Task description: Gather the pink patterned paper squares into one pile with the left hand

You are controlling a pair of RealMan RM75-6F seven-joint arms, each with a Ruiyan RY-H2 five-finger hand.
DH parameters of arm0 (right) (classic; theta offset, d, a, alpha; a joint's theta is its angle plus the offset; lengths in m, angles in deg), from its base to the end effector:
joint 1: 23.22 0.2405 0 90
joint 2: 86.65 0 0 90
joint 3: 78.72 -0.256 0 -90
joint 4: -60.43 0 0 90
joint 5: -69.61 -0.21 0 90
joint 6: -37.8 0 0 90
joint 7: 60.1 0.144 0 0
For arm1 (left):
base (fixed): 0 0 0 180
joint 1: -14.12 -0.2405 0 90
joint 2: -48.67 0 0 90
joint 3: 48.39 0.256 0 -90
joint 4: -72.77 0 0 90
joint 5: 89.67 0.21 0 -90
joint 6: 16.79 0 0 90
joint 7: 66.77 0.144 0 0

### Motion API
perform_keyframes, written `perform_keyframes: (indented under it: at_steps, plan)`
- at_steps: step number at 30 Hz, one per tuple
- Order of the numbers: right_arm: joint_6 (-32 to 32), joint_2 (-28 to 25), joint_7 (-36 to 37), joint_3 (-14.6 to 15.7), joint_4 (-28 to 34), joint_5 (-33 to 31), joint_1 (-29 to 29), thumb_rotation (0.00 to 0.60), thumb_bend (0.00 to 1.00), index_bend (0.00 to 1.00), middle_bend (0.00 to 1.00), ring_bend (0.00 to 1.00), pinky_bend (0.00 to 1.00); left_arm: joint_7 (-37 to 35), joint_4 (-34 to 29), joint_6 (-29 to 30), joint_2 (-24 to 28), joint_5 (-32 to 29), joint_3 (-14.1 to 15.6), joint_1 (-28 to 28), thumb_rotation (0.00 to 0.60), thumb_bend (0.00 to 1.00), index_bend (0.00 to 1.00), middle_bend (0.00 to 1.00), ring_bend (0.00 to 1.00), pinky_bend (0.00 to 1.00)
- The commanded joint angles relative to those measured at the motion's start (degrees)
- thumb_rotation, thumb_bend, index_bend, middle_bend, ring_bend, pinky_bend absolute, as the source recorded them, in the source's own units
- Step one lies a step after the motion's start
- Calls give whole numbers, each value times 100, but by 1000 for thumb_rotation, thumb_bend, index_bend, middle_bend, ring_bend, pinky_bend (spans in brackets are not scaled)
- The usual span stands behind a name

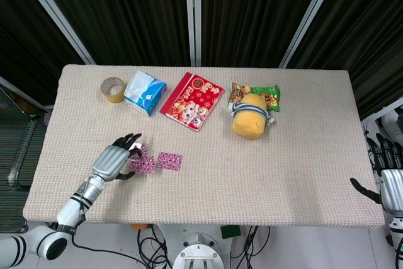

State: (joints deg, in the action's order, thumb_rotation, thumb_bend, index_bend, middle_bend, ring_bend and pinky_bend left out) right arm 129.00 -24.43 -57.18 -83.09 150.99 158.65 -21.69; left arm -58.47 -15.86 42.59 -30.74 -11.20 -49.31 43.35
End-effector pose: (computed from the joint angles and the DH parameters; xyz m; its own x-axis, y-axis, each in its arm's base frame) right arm -0.3136 -0.1677 0.1871 0.4069 0.1086 0.9070 -0.9117 -0.0134 0.4106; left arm -0.2302 0.2731 0.0174 0.4386 0.3378 0.8328 0.8807 -0.3460 -0.3235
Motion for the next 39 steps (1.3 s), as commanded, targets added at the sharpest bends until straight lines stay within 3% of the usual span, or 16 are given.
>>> perform_keyframes:
  at_steps: [1,6,16,28,39]
  plan:
    - [2,-3,-1,2,3,-4,-6,600,327,0,0,0,0,-21,322,-134,74,-190,-161,99,600,218,387,8,0,138]
    - [-11,-25,-1,1,5,-32,-15,600,327,0,0,0,0,4,689,-318,47,-228,-211,227,600,218,387,12,0,138]
    - [-15,-53,-132,3,112,8,0,600,327,0,0,0,0,-383,1491,-837,-282,91,3,485,600,218,387,12,0,138]
    - [-94,-63,-305,7,234,31,52,600,327,0,0,0,0,-925,1702,-850,-325,96,-68,511,600,213,375,41,0,138]
    - [-86,-74,-331,-10,256,1,52,600,327,0,0,0,0,-958,1836,-951,-412,62,-74,569,600,211,353,44,0,138]
